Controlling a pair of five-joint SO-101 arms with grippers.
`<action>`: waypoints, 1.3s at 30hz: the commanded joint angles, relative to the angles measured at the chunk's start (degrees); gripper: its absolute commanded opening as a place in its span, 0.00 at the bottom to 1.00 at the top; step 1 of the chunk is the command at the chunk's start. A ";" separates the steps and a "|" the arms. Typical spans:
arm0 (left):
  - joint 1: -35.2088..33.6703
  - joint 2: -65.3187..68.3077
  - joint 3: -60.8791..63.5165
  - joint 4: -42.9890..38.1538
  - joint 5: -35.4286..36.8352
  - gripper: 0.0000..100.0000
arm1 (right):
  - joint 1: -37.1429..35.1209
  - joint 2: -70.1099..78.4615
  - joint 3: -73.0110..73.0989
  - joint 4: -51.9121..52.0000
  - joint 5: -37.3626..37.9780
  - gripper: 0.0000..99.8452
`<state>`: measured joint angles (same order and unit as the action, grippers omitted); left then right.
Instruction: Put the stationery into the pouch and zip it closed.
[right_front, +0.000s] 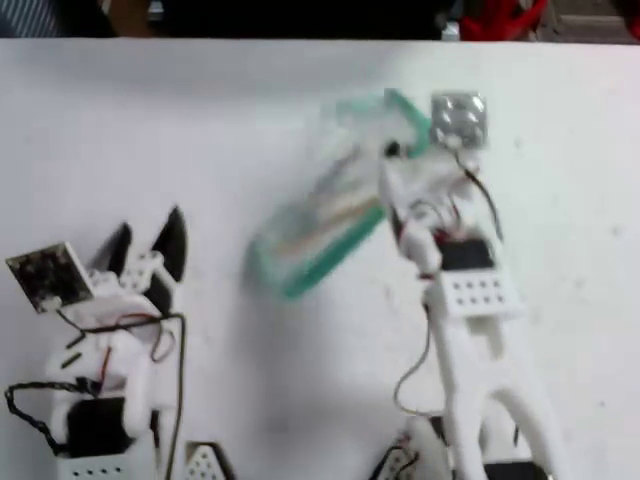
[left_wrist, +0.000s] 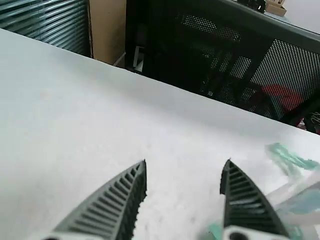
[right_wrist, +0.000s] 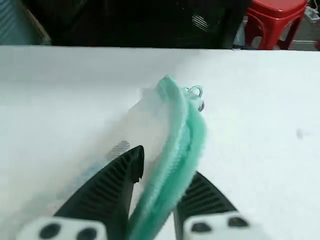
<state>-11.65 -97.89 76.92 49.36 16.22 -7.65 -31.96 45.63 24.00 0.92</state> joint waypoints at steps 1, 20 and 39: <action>-0.40 -0.75 -0.26 -1.49 0.70 0.24 | 4.35 -9.89 8.44 5.41 14.95 0.04; -0.40 -0.75 -0.26 -1.14 0.44 0.24 | -0.84 -26.86 -2.99 73.10 98.81 0.23; 8.57 -0.22 -2.37 2.81 -29.10 0.02 | 2.24 -27.47 14.24 23.60 37.27 0.02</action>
<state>-5.05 -97.89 76.92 49.63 -1.80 -3.87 -60.97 60.13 51.43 59.56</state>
